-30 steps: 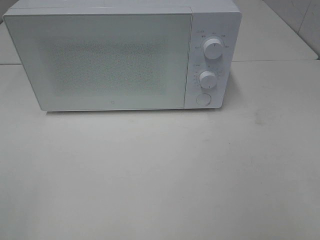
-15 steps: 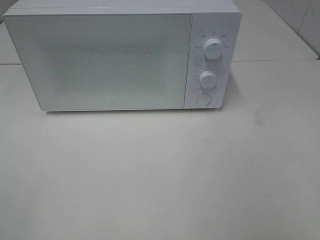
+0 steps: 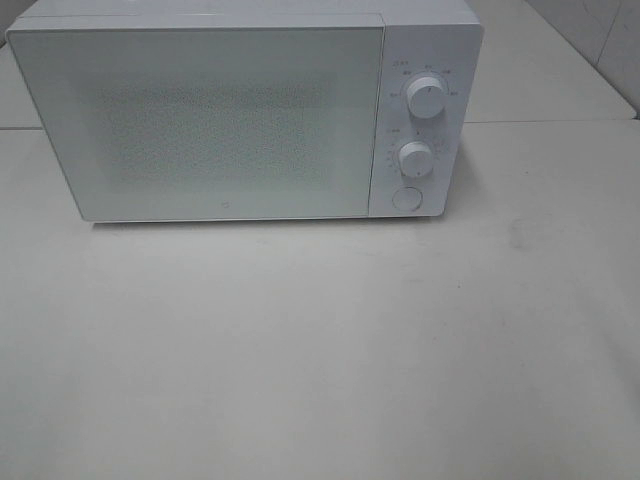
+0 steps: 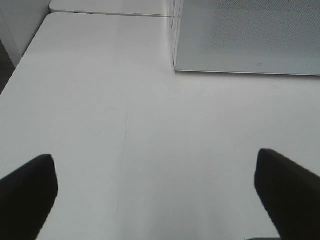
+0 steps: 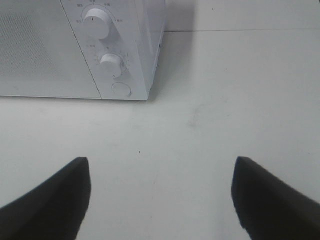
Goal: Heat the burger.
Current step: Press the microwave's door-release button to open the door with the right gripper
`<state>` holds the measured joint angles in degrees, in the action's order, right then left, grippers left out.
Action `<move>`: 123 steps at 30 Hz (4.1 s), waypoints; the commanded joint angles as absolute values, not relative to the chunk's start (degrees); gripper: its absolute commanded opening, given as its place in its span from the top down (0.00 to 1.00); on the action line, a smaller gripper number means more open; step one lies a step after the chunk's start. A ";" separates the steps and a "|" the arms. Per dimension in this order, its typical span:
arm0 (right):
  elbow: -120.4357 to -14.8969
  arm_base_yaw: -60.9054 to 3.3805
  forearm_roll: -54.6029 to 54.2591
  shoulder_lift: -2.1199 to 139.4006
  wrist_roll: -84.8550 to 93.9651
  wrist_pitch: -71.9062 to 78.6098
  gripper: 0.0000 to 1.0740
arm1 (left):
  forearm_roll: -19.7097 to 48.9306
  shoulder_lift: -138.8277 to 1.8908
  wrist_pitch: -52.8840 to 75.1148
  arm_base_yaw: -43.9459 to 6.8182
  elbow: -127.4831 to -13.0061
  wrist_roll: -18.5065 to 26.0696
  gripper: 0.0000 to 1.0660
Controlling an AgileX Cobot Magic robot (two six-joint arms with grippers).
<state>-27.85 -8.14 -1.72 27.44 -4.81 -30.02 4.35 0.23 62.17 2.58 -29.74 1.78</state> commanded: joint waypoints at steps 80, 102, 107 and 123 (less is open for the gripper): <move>-24.12 -46.87 -48.47 99.47 20.34 61.88 0.30 | 4.64 1.15 61.42 2.46 -29.62 1.72 0.06; -24.98 -47.15 -48.41 99.47 -12.78 61.71 0.36 | 4.64 1.15 61.42 2.46 -29.62 1.72 0.06; -24.98 -47.15 -48.41 99.47 -29.45 61.71 0.43 | 4.64 1.15 61.42 2.46 -29.62 1.72 0.06; -24.98 -47.15 -48.30 99.47 -70.70 61.59 0.88 | 4.64 1.15 61.42 2.46 -29.62 1.72 0.06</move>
<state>-24.58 -46.98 -48.59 99.64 -68.64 61.31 4.35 0.23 62.17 2.58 -29.74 1.78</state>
